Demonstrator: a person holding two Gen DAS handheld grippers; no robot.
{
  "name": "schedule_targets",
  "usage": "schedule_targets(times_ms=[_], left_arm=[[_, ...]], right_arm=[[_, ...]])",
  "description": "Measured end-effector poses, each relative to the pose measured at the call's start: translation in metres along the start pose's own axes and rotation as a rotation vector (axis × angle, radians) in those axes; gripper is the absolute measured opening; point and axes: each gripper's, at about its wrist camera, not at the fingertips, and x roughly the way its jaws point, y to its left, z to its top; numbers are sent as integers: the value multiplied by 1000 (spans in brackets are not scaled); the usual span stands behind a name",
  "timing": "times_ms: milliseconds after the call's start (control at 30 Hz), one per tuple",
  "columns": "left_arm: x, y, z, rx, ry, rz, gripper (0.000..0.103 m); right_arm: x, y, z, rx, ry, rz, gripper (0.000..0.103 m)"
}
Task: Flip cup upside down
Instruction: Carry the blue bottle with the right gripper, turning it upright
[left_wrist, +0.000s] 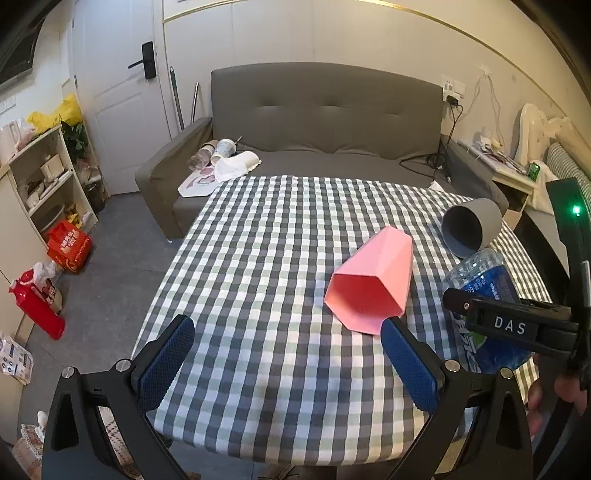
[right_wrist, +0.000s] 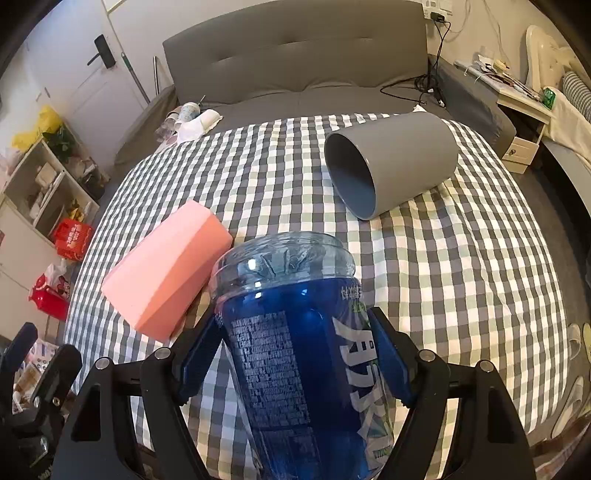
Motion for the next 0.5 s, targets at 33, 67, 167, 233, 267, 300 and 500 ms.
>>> schedule_targets(times_ms=[33, 67, 167, 233, 267, 300, 500], left_arm=[[3, -1, 1, -2, 5, -1, 103], [5, -2, 2, -4, 11, -3, 103], [10, -5, 4, -5, 22, -7, 103], [12, -5, 5, -8, 26, -11, 103], [12, -6, 5, -9, 28, -12, 103], [13, -7, 5, -9, 30, -11, 103], [12, -18, 7, -1, 54, 5, 103]], right_arm=[[2, -1, 1, -2, 5, 1, 77], [4, -2, 1, -3, 9, 1, 77], [4, -4, 2, 3, -9, 28, 78], [4, -5, 4, 0, -9, 39, 87], [3, -6, 5, -1, -13, 48, 89], [0, -7, 7, -1, -20, 59, 91], [-36, -16, 14, -37, -101, 77, 95]])
